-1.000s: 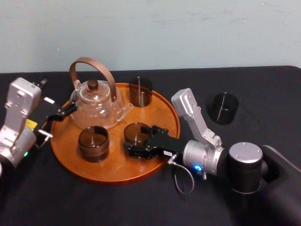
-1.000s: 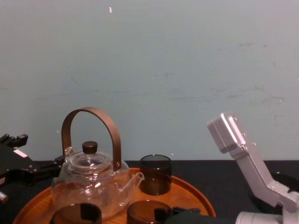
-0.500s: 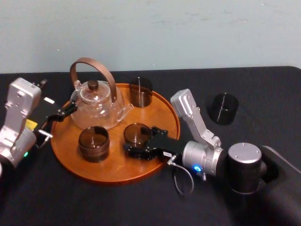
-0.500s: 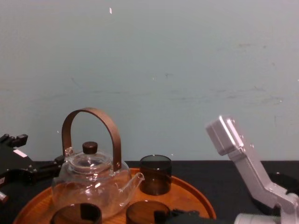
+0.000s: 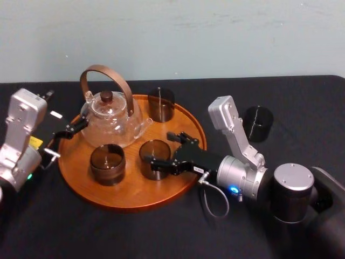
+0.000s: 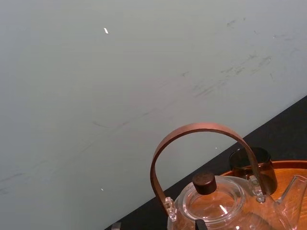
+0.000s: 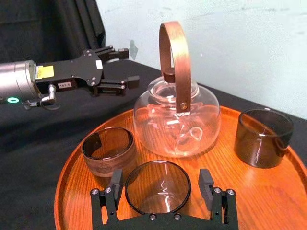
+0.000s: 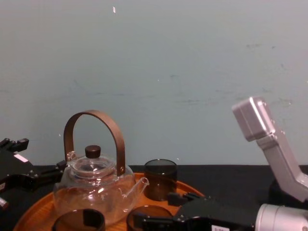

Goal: Pick up the glass from the table and place it on the tray.

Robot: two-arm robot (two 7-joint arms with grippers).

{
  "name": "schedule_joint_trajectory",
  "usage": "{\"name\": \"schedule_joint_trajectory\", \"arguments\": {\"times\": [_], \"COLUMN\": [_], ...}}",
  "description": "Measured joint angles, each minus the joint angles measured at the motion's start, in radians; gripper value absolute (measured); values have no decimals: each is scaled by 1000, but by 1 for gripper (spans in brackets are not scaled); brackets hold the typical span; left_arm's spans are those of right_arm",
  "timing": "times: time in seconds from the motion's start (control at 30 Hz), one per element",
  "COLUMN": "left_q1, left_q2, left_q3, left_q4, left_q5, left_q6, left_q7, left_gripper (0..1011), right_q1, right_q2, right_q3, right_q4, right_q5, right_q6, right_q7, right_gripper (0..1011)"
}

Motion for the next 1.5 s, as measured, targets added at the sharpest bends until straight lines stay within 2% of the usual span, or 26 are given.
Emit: {"name": "schedule_joint_trajectory", "arguments": {"times": [0.47, 0.77, 1.1, 1.5], "left_q1": [0, 0, 0, 0], "left_q2": [0, 0, 0, 0], "left_q3": [0, 0, 0, 0], "left_q4": [0, 0, 0, 0], "left_q5": [0, 0, 0, 0], "left_q6": [0, 0, 0, 0], "left_q7": [0, 0, 0, 0], "left_gripper": [1001, 1001, 1001, 1001], "right_q1": [-54, -116, -217, -315], "right_q2": [39, 81, 146, 185], "right_q3": [23, 58, 131, 228], "right_q4": [-106, -194, -278, -295], "right_q5": [0, 39, 82, 128], "right_q6": [-18, -33, -67, -94], "right_q7": [-16, -17, -50, -90], "right_gripper": [1002, 1002, 1002, 1002]}}
